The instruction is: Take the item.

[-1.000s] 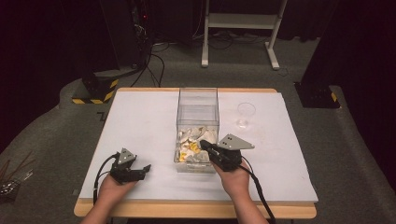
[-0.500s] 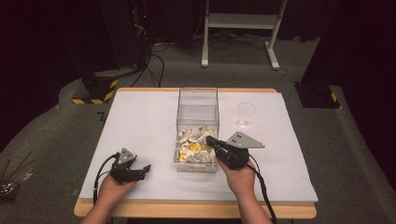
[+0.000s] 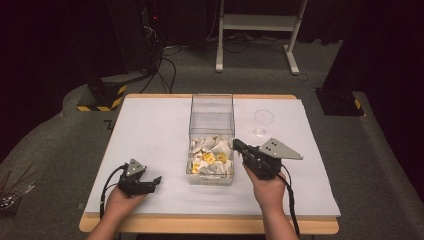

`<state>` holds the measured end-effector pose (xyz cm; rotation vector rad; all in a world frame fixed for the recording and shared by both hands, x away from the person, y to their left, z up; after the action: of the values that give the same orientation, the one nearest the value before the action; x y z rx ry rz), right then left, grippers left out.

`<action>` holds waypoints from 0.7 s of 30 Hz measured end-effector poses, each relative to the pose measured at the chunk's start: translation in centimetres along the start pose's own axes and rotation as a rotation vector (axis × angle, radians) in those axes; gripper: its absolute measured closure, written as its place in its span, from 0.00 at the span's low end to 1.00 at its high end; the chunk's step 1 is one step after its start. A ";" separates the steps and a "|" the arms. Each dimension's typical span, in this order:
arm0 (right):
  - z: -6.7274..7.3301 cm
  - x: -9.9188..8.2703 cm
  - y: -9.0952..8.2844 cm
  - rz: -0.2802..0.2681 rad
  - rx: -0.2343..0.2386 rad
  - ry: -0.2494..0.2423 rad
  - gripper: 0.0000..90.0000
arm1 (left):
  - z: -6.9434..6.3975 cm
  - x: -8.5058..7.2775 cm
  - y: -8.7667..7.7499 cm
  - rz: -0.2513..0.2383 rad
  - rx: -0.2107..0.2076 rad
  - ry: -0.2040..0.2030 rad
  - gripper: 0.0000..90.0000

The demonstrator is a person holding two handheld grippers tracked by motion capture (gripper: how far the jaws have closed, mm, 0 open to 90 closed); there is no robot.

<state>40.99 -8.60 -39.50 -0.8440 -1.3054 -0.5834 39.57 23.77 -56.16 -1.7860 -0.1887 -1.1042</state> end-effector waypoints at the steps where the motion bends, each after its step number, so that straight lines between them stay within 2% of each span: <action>1: -0.1 0.1 -0.1 -0.002 -0.003 0.003 0.99 | 0.0 0.0 0.0 0.000 0.000 0.000 0.28; 11: -2.4 0.2 -1.0 -0.014 -0.069 0.015 0.99 | 0.0 0.0 0.0 0.000 0.001 0.000 0.28; 20: -4.5 -0.4 -0.7 -0.004 -0.132 0.034 0.99 | 0.0 0.0 0.0 0.003 0.000 0.002 0.28; 21: -5.0 -0.6 -0.5 0.007 -0.152 0.032 0.99 | 0.0 0.0 0.0 0.002 -0.001 0.001 0.28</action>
<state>43.45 -12.99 -40.17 -0.9593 -1.2401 -0.6944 39.56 23.78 -56.17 -1.7860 -0.1859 -1.1044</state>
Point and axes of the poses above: each handheld gripper's, and its own axes: y roughly forward along the jaws, x roughly out of its top, z roughly to its left, the point moved 8 cm from there along y, roughly forward along the jaws, and after that the axes turned 9 degrees about -x, right-handed, at the moved point
